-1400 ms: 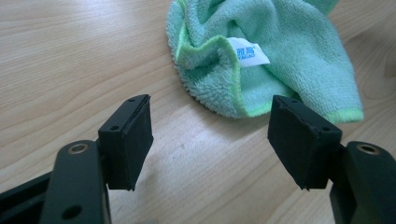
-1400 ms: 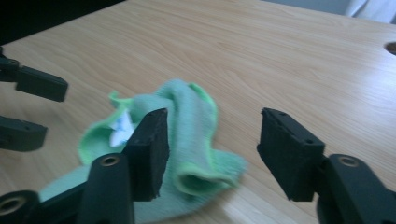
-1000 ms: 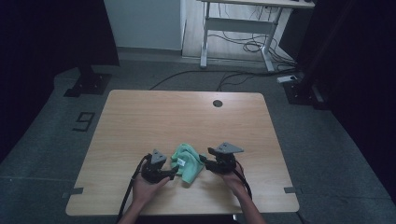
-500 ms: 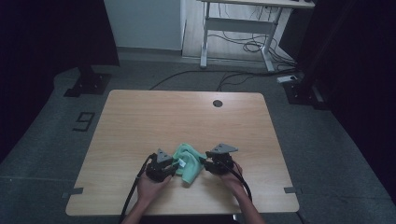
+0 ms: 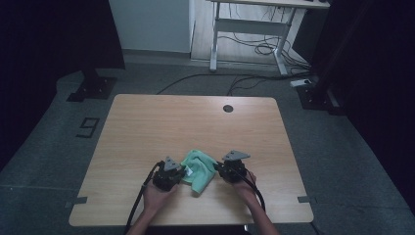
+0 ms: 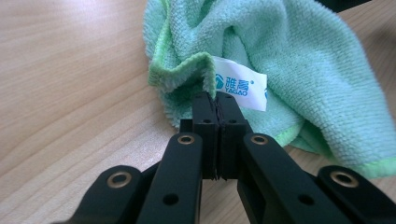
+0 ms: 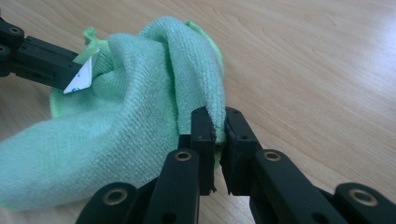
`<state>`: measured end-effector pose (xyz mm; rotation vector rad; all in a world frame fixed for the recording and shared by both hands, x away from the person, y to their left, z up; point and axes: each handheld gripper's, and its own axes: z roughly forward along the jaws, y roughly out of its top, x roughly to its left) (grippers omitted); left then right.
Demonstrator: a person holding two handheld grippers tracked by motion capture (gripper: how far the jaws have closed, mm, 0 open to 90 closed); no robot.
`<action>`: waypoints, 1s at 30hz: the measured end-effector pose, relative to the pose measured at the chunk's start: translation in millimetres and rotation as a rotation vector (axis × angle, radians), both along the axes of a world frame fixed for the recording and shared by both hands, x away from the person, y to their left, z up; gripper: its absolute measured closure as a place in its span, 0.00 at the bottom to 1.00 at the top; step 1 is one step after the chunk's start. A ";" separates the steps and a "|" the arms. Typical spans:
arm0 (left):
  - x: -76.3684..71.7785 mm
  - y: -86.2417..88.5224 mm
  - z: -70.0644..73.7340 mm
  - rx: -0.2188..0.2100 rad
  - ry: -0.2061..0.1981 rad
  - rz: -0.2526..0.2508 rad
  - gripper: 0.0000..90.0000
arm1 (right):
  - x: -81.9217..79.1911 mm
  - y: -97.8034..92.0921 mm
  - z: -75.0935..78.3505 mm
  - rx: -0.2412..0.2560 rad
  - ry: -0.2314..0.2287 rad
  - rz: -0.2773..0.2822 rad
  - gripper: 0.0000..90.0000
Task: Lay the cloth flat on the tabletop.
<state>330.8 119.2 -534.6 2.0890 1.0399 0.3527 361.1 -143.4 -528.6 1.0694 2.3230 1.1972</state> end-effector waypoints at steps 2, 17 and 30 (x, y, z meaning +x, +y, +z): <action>-0.7 0.9 1.2 -0.008 -0.002 -0.001 0.99 | -0.9 -0.9 1.4 0.004 -0.004 0.002 0.93; -12.1 12.1 25.5 -0.086 -0.060 -0.028 0.99 | -20.6 -19.9 29.2 0.077 -0.100 -0.005 0.93; -36.1 36.9 77.7 -0.184 -0.151 -0.095 0.99 | -69.9 -46.5 77.2 0.116 -0.230 -0.014 0.92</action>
